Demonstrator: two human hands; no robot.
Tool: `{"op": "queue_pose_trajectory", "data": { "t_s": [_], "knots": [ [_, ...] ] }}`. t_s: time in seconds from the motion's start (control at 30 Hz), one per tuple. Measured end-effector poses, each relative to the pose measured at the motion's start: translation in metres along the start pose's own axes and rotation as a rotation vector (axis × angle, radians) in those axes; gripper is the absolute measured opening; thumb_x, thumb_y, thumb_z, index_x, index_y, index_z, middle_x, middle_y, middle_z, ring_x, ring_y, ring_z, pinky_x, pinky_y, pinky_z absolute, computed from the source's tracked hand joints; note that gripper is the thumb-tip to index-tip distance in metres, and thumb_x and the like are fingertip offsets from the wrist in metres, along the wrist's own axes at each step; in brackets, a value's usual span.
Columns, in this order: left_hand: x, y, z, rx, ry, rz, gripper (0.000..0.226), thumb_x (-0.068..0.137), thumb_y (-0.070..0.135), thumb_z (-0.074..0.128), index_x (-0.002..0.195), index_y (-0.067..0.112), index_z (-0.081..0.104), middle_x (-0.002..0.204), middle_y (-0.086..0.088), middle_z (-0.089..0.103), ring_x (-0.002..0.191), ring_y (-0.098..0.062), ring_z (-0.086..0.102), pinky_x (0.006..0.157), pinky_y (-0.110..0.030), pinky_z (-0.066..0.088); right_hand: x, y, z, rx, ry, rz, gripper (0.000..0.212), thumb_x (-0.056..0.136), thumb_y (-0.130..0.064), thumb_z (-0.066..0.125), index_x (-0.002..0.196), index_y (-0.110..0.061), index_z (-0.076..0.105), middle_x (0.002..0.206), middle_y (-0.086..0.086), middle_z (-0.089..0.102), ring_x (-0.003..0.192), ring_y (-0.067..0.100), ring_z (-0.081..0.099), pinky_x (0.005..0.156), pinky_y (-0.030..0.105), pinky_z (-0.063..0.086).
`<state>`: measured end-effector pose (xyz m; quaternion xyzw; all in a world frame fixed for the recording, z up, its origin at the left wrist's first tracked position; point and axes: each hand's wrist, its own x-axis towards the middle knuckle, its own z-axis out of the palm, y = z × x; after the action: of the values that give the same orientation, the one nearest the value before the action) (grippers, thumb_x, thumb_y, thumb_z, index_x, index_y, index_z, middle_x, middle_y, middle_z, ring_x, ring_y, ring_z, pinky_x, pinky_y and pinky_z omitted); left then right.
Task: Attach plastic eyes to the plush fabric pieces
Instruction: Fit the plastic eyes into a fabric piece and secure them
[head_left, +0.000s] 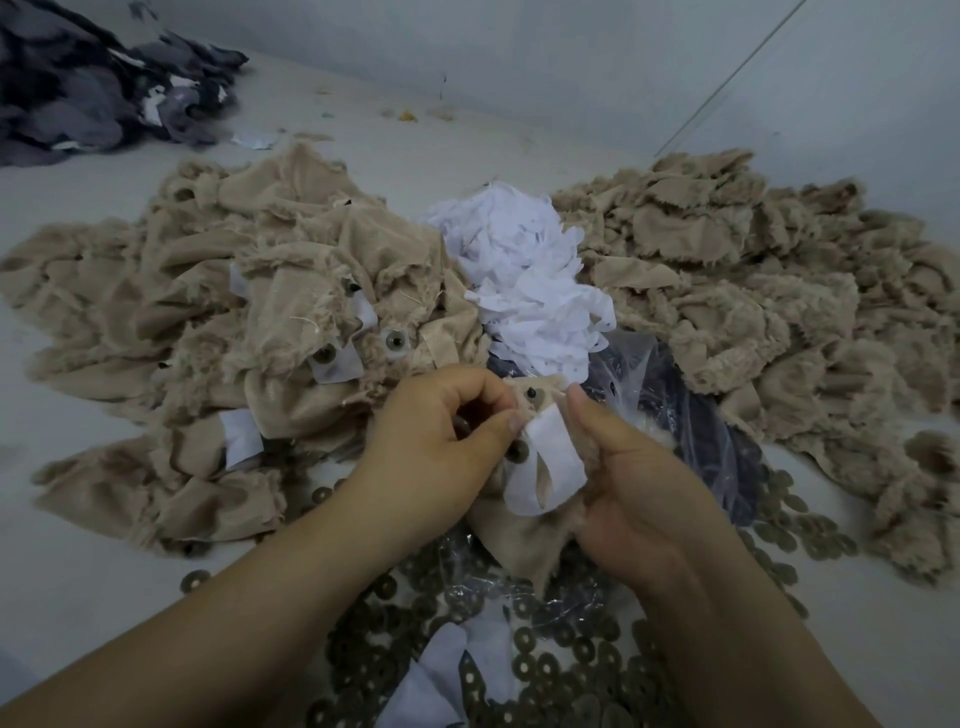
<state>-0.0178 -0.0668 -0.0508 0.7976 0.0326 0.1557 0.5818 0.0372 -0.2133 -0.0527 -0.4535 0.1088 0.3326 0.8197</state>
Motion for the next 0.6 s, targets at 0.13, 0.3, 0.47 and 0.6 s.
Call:
{"op": "queue_pose_trajectory", "data": {
  "t_s": [0.13,0.3,0.47,0.6],
  "knots": [
    [0.000,0.002,0.000,0.013,-0.052,0.060,0.015,0.090,0.003,0.063,0.087,0.018,0.065,0.076,0.005,0.065,0.060,-0.005,0.059,0.055,-0.020,0.049,-0.003,0.001,0.005,0.041,-0.032,0.048,0.050,0.080,-0.018,0.067,0.123,0.006,0.065,0.122,0.027,0.067,0.095,0.032,0.071,0.074,0.039,0.063],
    [0.004,0.008,-0.006,0.231,-0.179,0.199,0.031,0.082,0.023,0.069,0.111,0.032,0.064,0.103,0.013,0.055,0.092,0.004,0.054,0.079,-0.006,0.039,-0.004,-0.001,0.003,0.098,-0.088,0.071,0.036,0.100,-0.016,0.054,0.129,0.004,0.060,0.119,0.025,0.069,0.089,0.030,0.075,0.062,0.036,0.063],
    [0.006,0.013,-0.005,0.206,-0.133,0.185,0.013,0.078,0.016,0.080,0.078,0.026,0.071,0.091,0.004,0.056,0.085,-0.008,0.057,0.077,-0.015,0.044,-0.005,-0.002,0.004,0.104,-0.140,0.109,0.039,0.082,-0.011,0.059,0.115,0.007,0.067,0.101,0.024,0.073,0.081,0.030,0.075,0.067,0.038,0.064],
    [0.005,0.012,-0.006,0.155,-0.199,0.181,0.012,0.076,0.014,0.082,0.076,0.021,0.072,0.087,0.001,0.060,0.084,-0.014,0.059,0.078,-0.033,0.050,-0.009,-0.007,0.003,0.097,-0.160,0.249,0.045,0.086,-0.032,0.062,0.107,0.006,0.074,0.109,0.024,0.072,0.094,0.034,0.073,0.088,0.042,0.058]
  ]
}}
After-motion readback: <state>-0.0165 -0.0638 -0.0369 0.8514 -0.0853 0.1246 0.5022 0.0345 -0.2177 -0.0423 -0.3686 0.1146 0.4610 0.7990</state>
